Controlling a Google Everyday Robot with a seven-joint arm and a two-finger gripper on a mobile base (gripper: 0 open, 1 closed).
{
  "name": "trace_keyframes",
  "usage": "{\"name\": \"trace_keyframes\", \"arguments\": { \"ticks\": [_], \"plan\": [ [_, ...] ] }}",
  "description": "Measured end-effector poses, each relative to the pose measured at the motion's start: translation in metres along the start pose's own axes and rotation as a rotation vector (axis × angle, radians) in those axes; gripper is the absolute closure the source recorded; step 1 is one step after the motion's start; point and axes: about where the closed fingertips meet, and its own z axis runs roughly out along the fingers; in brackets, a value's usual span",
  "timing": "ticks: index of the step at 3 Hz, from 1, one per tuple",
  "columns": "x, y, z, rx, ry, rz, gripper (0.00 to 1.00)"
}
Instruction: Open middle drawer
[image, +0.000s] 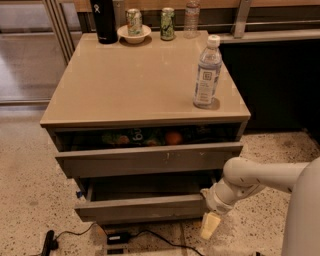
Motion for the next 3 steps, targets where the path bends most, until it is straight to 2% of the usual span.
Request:
{"name": "trace_keyframes", "arguments": {
  "ticks": [3],
  "plan": [
    [0.027,0.03,-0.009,-0.063,0.048,0.032,0.0]
  ]
}}
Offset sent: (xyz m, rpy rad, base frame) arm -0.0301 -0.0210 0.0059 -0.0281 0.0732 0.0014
